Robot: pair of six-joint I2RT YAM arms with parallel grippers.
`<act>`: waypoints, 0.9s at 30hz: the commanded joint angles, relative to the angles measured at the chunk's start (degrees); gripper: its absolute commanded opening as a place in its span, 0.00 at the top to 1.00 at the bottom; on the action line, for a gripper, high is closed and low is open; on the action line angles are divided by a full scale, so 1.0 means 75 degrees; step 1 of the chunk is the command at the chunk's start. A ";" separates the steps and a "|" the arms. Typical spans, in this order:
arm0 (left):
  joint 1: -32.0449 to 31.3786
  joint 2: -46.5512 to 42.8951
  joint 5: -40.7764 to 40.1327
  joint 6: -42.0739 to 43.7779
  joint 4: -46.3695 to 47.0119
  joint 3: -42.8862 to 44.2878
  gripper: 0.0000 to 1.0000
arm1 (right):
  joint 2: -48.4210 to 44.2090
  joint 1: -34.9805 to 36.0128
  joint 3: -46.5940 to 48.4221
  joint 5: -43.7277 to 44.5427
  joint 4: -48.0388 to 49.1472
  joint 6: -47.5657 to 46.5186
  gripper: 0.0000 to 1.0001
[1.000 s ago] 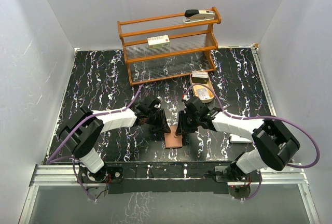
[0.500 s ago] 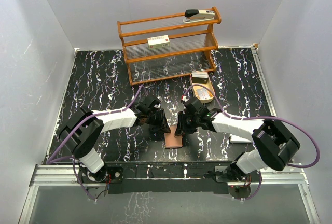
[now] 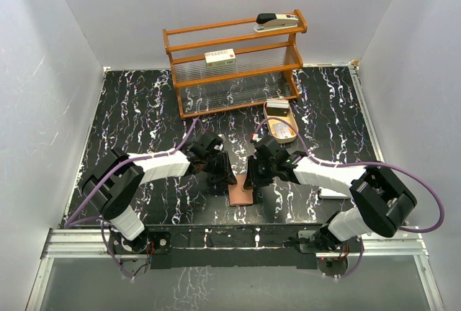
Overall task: Put the credit cards into the card holder
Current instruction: Close the card holder at the center of the board.
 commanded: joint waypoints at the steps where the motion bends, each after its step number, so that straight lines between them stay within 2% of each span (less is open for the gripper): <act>1: -0.0083 0.0131 -0.0077 -0.0012 -0.0153 -0.0082 0.81 | 0.0004 0.0160 0.0111 0.0252 -0.0082 -0.0075 0.91; 13: -0.0083 0.0109 -0.0095 -0.0022 -0.0155 -0.0096 0.81 | 0.0414 0.0629 0.0431 0.1219 -0.0806 -0.0062 0.91; 23: -0.0083 0.0037 -0.0057 -0.0126 -0.0018 -0.0281 0.81 | 0.1223 0.0671 0.0608 0.1424 -0.1322 -0.0245 0.92; 27: -0.0082 0.0026 -0.0036 -0.0129 -0.0011 -0.0302 0.81 | 0.1203 0.0954 0.0578 0.1592 -0.1435 -0.0240 0.94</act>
